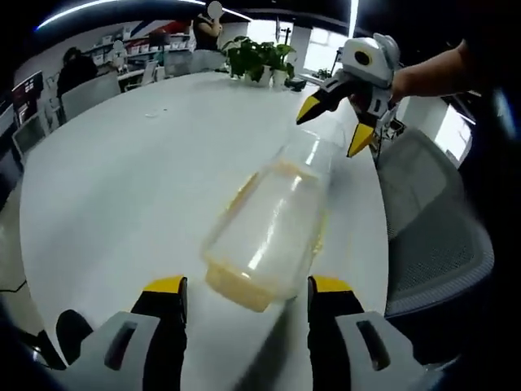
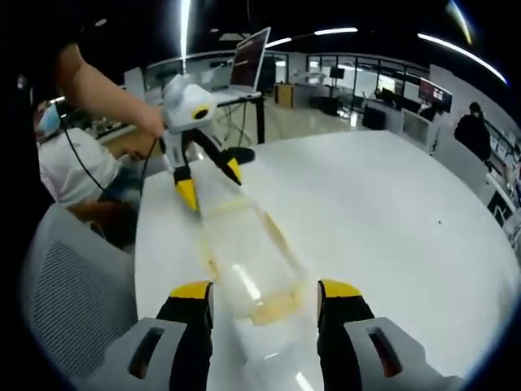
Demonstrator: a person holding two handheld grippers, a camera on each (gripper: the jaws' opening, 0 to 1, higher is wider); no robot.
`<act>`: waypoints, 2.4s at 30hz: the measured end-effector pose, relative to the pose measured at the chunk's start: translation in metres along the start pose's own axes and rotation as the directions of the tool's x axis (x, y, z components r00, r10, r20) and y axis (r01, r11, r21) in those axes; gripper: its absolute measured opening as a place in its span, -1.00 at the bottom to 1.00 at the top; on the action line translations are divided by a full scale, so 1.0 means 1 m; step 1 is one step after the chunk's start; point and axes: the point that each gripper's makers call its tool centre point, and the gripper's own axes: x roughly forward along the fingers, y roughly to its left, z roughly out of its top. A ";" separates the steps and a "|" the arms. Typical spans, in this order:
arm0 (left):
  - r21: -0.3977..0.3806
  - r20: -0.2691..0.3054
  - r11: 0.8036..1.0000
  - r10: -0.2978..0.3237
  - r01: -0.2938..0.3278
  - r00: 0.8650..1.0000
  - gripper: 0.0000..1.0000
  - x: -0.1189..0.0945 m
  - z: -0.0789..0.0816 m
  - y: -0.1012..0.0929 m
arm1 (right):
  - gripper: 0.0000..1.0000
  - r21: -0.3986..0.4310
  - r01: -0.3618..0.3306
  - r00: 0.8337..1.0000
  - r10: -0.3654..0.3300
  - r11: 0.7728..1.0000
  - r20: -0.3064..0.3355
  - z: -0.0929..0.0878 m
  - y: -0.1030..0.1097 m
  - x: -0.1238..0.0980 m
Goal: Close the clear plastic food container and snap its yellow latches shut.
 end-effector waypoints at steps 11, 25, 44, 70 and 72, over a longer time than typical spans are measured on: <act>0.100 -0.090 0.994 -0.036 0.045 0.995 0.18 0.007 -0.008 0.006 | -0.02 -0.076 -0.046 0.993 0.037 0.996 -0.111 -0.014 -0.004 0.015; 0.205 -0.178 0.971 -0.084 0.120 0.980 0.13 0.015 -0.016 0.000 | -0.02 -0.265 -0.172 0.953 0.093 0.949 -0.287 -0.031 0.001 0.033; 0.376 -0.259 0.910 -0.077 0.174 0.963 -0.01 0.024 -0.019 0.000 | -0.10 -0.301 -0.250 0.902 0.108 0.920 -0.419 -0.054 -0.003 0.047; 0.419 -0.308 0.878 -0.103 0.232 0.946 -0.21 0.029 -0.017 -0.004 | -0.23 -0.266 -0.285 0.838 0.105 0.921 -0.536 -0.066 -0.003 0.052; 0.419 -0.315 0.878 -0.100 0.233 0.944 -0.21 0.029 -0.017 -0.004 | -0.24 -0.270 -0.290 0.826 0.097 0.918 -0.555 -0.066 -0.003 0.052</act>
